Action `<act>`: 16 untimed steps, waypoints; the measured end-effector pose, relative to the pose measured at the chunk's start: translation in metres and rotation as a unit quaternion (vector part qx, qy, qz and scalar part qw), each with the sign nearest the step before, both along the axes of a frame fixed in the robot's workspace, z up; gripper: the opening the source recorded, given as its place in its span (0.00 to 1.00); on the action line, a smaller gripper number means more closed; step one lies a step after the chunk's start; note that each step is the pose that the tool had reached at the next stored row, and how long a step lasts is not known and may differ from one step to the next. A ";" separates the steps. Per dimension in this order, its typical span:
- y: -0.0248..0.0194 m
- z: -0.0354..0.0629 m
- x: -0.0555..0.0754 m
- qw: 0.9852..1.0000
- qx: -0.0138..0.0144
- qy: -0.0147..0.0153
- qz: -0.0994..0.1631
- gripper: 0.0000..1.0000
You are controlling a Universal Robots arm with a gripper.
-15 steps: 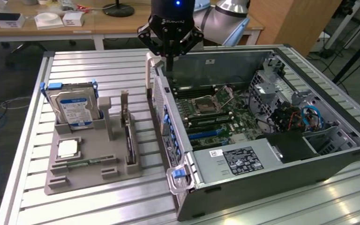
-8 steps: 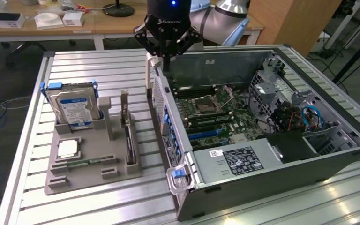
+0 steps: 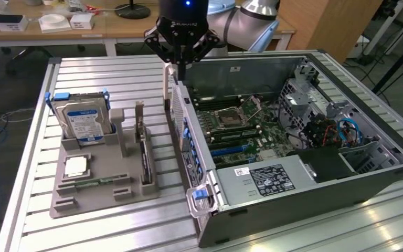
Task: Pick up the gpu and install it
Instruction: 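Reach for the gpu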
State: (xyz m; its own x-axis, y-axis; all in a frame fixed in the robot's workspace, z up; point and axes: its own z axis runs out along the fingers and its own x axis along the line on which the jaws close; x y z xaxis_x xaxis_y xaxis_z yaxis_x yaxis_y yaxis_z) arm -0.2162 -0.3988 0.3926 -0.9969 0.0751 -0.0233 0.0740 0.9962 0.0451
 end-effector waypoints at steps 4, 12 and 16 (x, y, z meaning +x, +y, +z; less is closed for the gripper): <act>0.0000 0.0000 -0.004 1.000 0.000 0.000 0.000 0.11; 0.0000 0.0000 -0.012 1.000 0.000 0.000 0.000 0.11; 0.0000 0.0000 -0.015 1.000 0.000 0.000 0.000 0.11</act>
